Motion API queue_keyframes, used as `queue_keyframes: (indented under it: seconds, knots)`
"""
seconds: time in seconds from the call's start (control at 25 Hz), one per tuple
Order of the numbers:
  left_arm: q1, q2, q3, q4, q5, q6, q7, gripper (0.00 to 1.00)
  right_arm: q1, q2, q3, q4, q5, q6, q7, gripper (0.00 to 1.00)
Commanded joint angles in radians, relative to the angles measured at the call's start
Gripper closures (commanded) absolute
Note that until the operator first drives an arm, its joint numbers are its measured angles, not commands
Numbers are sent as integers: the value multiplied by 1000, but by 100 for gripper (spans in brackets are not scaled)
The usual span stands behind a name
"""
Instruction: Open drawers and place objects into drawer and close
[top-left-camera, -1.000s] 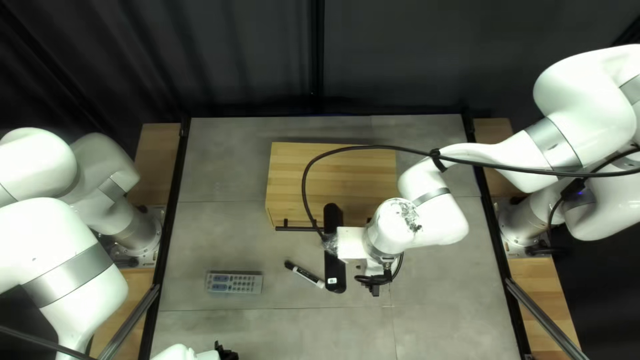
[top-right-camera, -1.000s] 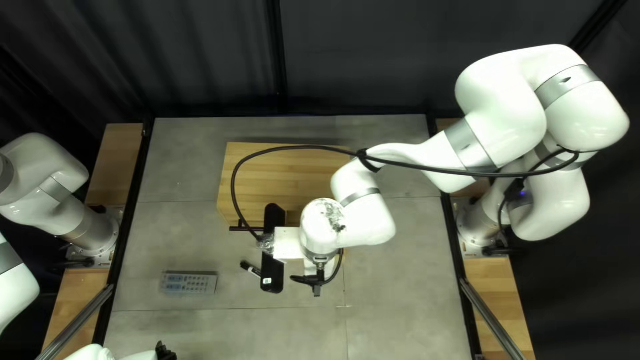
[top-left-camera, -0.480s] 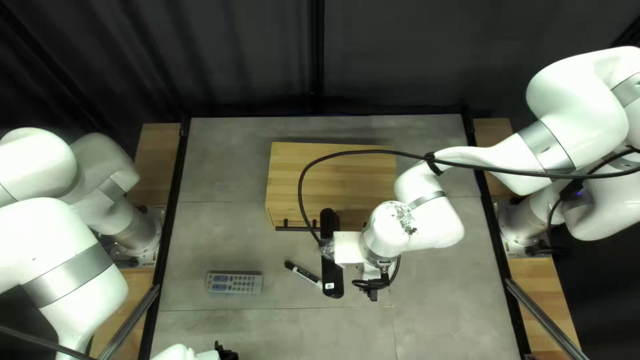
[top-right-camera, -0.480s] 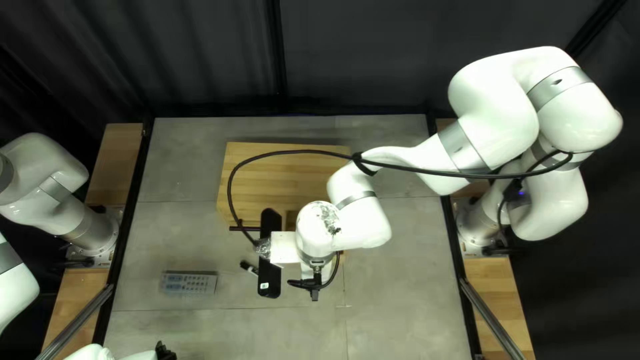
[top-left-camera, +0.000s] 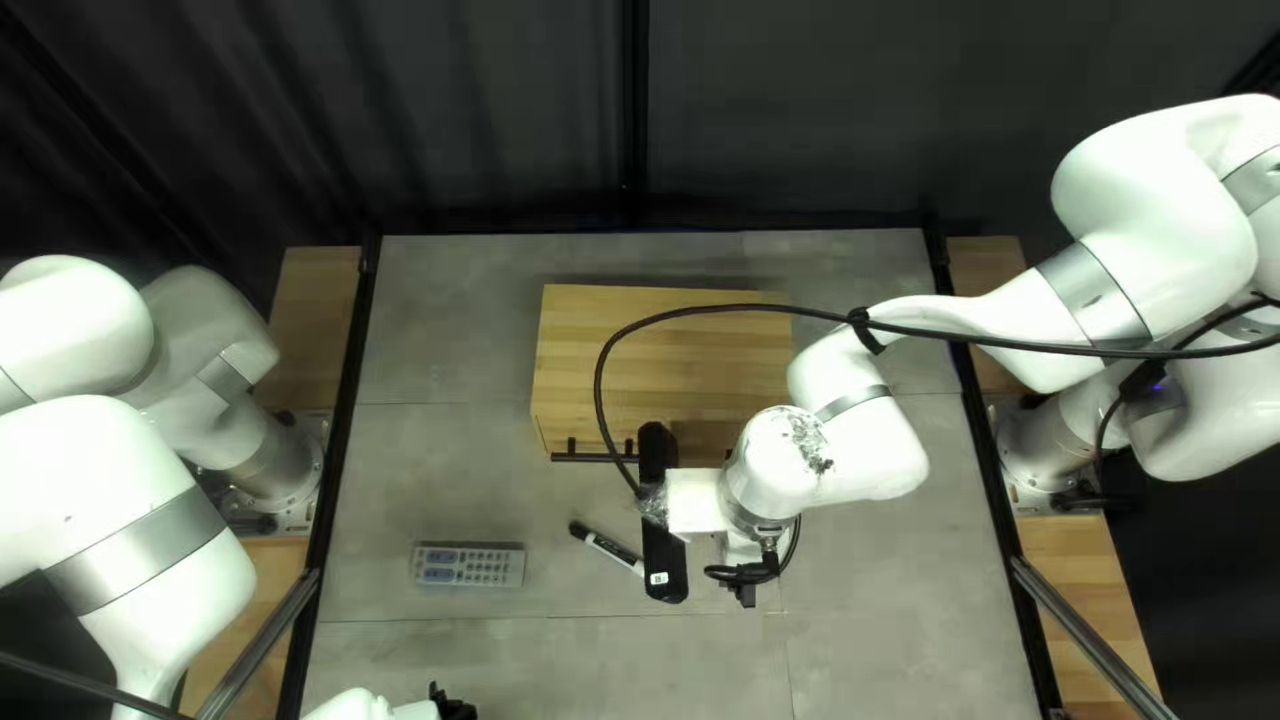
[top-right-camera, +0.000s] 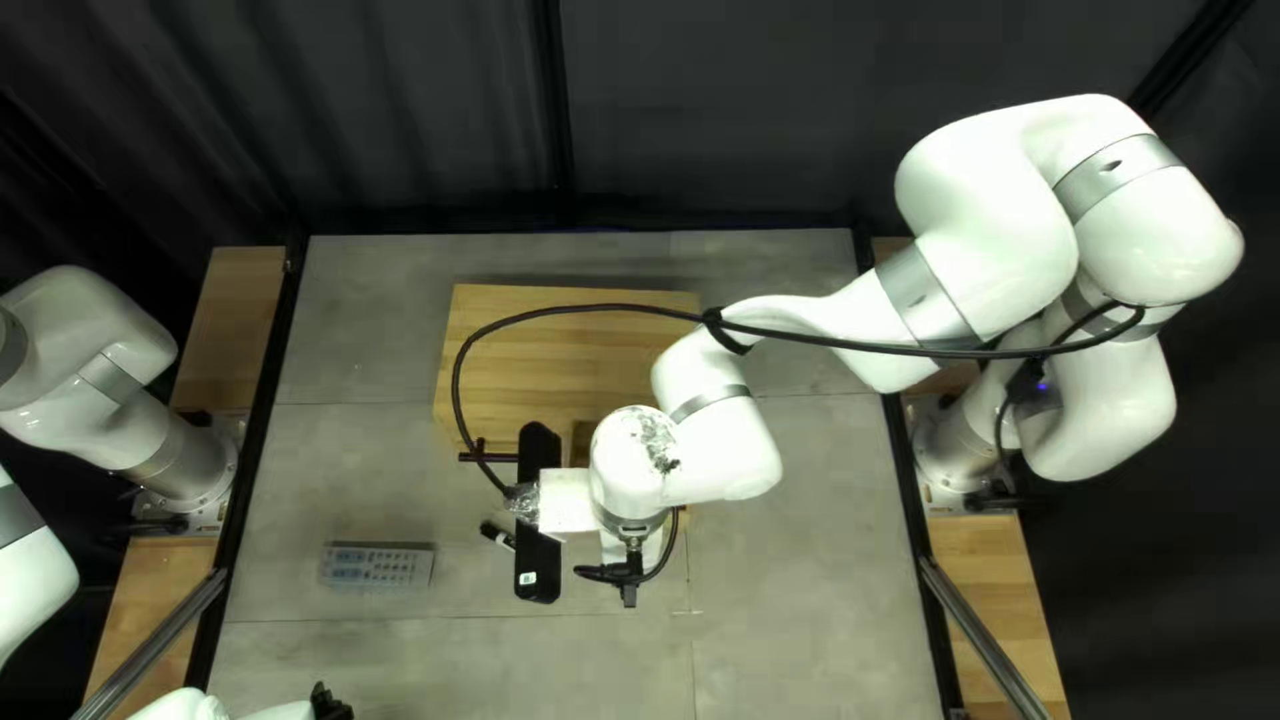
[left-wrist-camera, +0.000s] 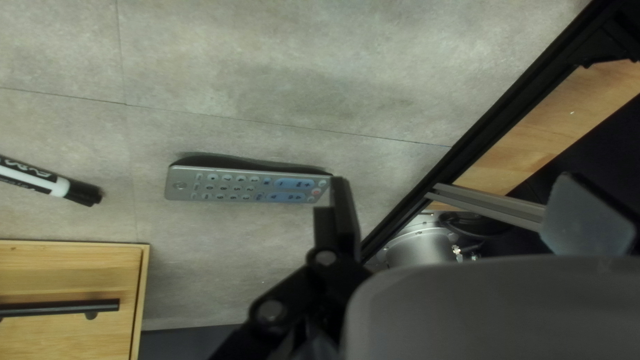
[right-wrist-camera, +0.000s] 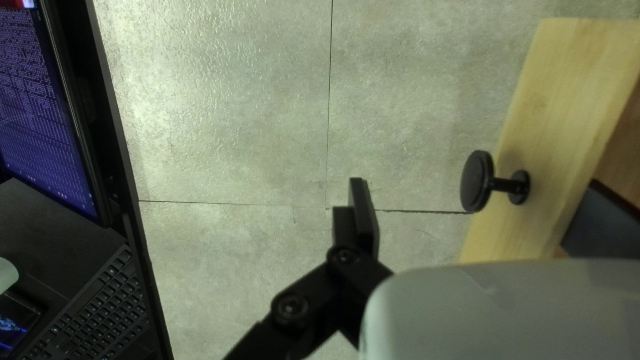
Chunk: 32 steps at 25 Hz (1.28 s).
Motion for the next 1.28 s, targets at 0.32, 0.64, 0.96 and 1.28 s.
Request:
queue_keyframes:
  seconds: [0.32,0.64,0.96,1.28]
  knots:
    - [0,0,0,0,0,0,0,0,12,6,5,15,-15,11,19,0]
    - [0,0,0,0,0,0,0,0,22,14,9,33,-28,25,36,0]
    - [0,0,0,0,0,0,0,0,34,22,14,54,-40,43,56,0]
    - [0,0,0,0,0,0,0,0,45,30,19,81,-53,65,71,0]
